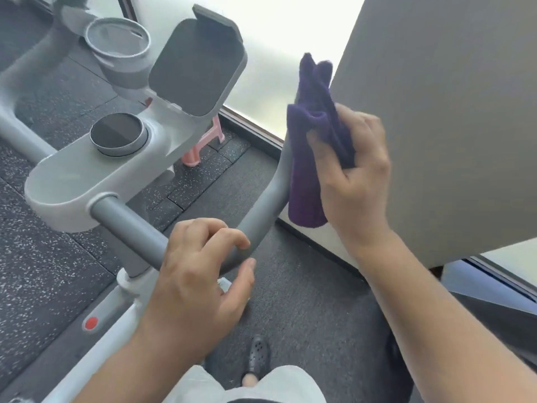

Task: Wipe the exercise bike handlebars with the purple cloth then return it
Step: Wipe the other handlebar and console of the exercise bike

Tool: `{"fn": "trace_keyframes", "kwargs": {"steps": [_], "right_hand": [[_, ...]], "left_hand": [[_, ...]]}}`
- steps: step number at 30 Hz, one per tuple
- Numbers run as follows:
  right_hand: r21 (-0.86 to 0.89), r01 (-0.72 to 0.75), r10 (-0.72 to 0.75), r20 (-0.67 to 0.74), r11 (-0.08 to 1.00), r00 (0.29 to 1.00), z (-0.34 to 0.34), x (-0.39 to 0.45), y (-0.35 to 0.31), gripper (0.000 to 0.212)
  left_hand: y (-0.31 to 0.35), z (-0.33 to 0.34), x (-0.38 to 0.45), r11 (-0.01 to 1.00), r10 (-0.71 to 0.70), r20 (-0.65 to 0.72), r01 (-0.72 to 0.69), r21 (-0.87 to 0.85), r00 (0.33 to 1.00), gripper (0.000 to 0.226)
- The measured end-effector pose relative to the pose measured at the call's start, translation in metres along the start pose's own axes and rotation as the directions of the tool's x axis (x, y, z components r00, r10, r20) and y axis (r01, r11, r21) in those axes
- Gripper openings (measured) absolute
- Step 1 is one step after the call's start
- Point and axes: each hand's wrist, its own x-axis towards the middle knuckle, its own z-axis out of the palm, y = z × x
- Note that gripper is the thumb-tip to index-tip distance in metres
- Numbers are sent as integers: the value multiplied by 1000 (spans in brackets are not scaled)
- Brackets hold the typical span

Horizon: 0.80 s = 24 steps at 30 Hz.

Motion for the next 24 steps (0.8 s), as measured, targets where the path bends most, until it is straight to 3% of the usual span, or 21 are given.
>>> {"fn": "trace_keyframes", "kwargs": {"steps": [4, 12, 17, 21, 24], "right_hand": [[67, -123, 118, 83, 990, 990, -1, -44, 8, 27], [282, -171, 211, -117, 944, 970, 8, 12, 9, 29], [371, -215, 261, -78, 903, 962, 9, -10, 21, 24], [284, -188, 195, 2, 940, 981, 5, -40, 22, 25], [261, -160, 179, -51, 952, 983, 6, -10, 20, 22]], "left_hand": [[1, 4, 6, 999, 6, -28, -5, 32, 1000, 22], [5, 10, 6, 997, -31, -42, 34, 76, 999, 18], [7, 13, 6, 994, -41, -65, 47, 96, 997, 17], [8, 14, 6, 994, -43, -82, 51, 97, 996, 18], [7, 15, 6, 993, -36, -86, 45, 109, 996, 18]]}}
